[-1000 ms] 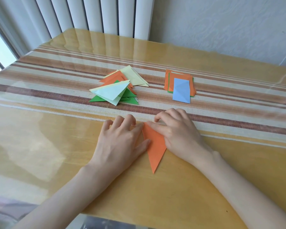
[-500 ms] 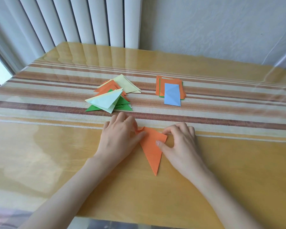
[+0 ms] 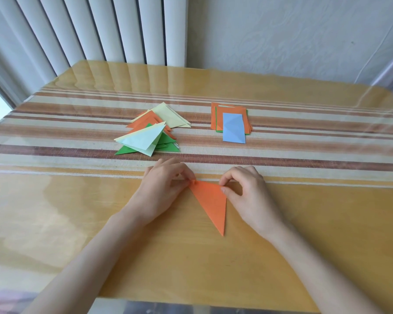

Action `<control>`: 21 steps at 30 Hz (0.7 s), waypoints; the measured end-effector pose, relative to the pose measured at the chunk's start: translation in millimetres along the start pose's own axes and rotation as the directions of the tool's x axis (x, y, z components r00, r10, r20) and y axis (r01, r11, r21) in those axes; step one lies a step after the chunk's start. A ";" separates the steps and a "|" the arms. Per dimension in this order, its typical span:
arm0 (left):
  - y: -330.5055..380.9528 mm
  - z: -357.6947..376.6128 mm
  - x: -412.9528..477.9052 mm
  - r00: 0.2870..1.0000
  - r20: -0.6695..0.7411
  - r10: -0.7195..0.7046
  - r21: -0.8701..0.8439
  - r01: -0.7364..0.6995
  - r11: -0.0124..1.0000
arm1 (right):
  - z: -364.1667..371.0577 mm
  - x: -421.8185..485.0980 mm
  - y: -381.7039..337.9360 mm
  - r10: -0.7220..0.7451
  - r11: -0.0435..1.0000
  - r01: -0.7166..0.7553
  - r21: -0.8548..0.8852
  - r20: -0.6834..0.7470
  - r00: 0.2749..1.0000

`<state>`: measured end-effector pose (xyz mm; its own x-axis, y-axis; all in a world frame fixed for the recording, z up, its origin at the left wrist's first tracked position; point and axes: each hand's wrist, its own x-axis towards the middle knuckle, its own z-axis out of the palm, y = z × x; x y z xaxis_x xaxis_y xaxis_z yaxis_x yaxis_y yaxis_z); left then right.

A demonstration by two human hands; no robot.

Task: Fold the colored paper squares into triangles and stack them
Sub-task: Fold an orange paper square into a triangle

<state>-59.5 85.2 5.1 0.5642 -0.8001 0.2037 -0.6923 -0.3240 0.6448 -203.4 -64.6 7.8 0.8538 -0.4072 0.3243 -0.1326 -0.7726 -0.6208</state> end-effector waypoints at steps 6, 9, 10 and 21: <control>-11.2 -6.8 -0.2 0.934 0.055 0.354 0.350 -0.350 0.869 | 5.3 -5.4 8.7 -0.316 0.910 0.299 -0.288 -0.012 0.949; -14.0 -7.6 -6.3 0.902 0.074 0.424 0.412 -0.415 0.811 | 2.9 -13.1 6.2 -0.363 0.845 0.357 -0.397 0.064 0.930; -14.4 -6.9 -9.5 0.901 0.071 0.428 0.422 -0.416 0.806 | 2.3 -14.9 3.5 -0.347 0.833 0.354 -0.425 0.096 0.933; -8.2 -1.9 -26.5 0.945 -0.021 0.328 0.465 -0.281 0.840 | 10.1 -20.9 -17.0 -0.147 0.769 0.179 -0.614 0.103 0.984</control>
<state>-68.0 110.0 -4.2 0.3157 -0.8513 0.4191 -0.9489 -0.2820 0.1420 -213.9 -38.1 4.4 0.9113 -0.2367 0.3370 -0.2580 -0.9660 0.0190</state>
